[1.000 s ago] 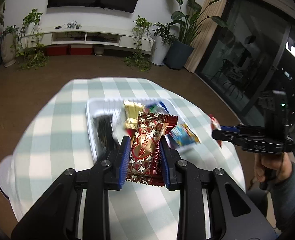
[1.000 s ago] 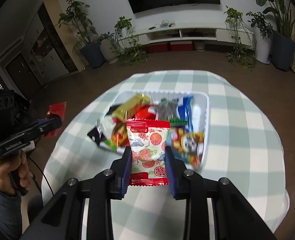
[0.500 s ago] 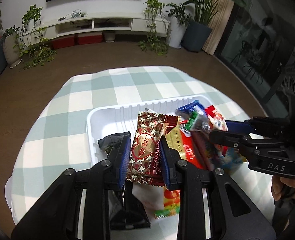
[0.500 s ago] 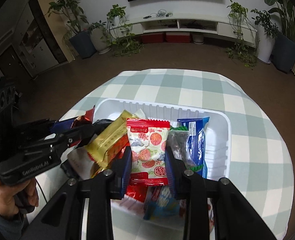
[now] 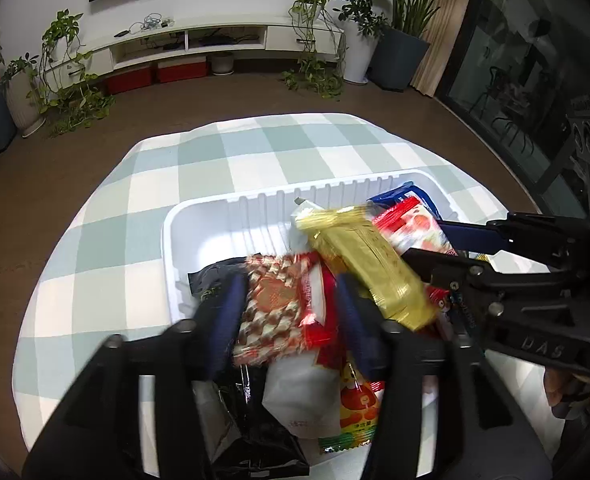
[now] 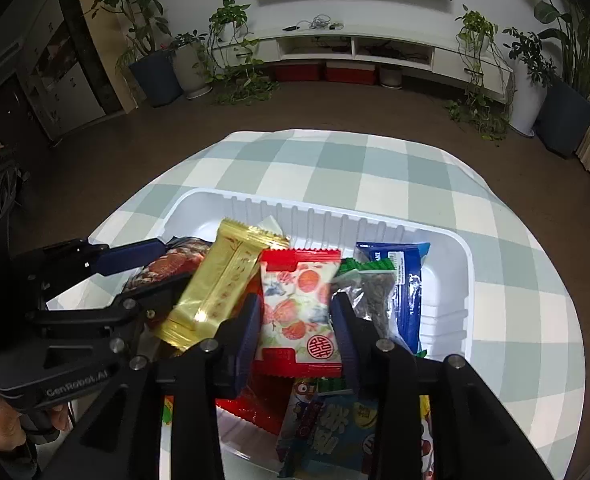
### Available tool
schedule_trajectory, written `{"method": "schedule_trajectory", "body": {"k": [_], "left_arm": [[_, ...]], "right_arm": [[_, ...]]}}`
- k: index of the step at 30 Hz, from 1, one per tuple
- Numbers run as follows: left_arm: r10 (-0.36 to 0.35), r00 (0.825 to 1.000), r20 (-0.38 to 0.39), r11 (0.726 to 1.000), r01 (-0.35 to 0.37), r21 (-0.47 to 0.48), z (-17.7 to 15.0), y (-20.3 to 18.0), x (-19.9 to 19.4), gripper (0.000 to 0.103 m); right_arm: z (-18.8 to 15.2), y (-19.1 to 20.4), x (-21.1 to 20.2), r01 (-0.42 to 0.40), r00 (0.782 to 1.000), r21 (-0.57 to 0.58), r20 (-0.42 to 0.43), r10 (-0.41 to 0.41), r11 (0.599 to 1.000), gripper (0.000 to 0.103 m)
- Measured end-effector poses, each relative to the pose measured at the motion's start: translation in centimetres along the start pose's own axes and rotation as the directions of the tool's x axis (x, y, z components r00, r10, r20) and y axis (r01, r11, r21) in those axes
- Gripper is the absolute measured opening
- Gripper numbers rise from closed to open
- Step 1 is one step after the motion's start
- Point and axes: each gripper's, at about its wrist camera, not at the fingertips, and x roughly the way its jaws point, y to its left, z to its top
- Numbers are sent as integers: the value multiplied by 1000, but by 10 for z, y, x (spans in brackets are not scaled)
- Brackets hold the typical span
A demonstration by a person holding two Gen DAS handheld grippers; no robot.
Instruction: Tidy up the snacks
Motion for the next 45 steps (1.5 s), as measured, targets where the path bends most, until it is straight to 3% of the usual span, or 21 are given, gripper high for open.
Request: {"method": "schedule_trajectory", "body": {"k": [14, 17, 20, 22, 24, 26, 30, 32, 34, 36, 39, 45], "left_arm": [[31, 999, 39, 999, -31, 13, -7, -8, -24, 62], [78, 993, 87, 997, -79, 13, -15, -13, -47, 74], [148, 976, 161, 989, -151, 9, -25, -22, -79, 92], [213, 949, 232, 976, -219, 0, -35, -33, -107, 102], [271, 922, 277, 960, -279, -12, -43, -42, -128, 102], [348, 881, 320, 933, -358, -27, -53, -56, -151, 103], [451, 824, 344, 886, -459, -61, -70, -79, -187, 103], [502, 795, 340, 861, -495, -114, -80, -86, -204, 103], [506, 803, 315, 862, -478, -167, -88, -87, -219, 103], [472, 830, 297, 881, -428, -203, -97, -88, -236, 103], [454, 837, 305, 889, -401, -222, -111, -93, -258, 103], [427, 843, 328, 901, -368, -229, -132, -108, -292, 103]], "right_arm": [[-3, 4, -18, 19, 999, -14, 28, -18, 1000, 41], [-7, 5, -41, 26, 997, -3, 79, -26, 1000, 53], [-12, 4, -68, 25, 989, 24, 143, -28, 999, 70], [-19, 4, -93, 16, 979, 47, 205, -25, 999, 84], [-31, 7, -122, 25, 957, 62, 286, -42, 998, 92], [-40, 8, -145, 41, 934, 76, 352, -65, 996, 100], [-62, 17, -197, 79, 862, 114, 491, -125, 990, 103], [-69, 22, -215, 91, 840, 116, 525, -139, 989, 103], [-77, 30, -233, 102, 819, 106, 555, -144, 989, 103], [-88, 39, -253, 115, 798, 92, 584, -147, 989, 103], [-102, 46, -273, 105, 783, 89, 607, -138, 990, 103], [-129, 46, -293, 81, 794, 130, 592, -143, 988, 103]]}}
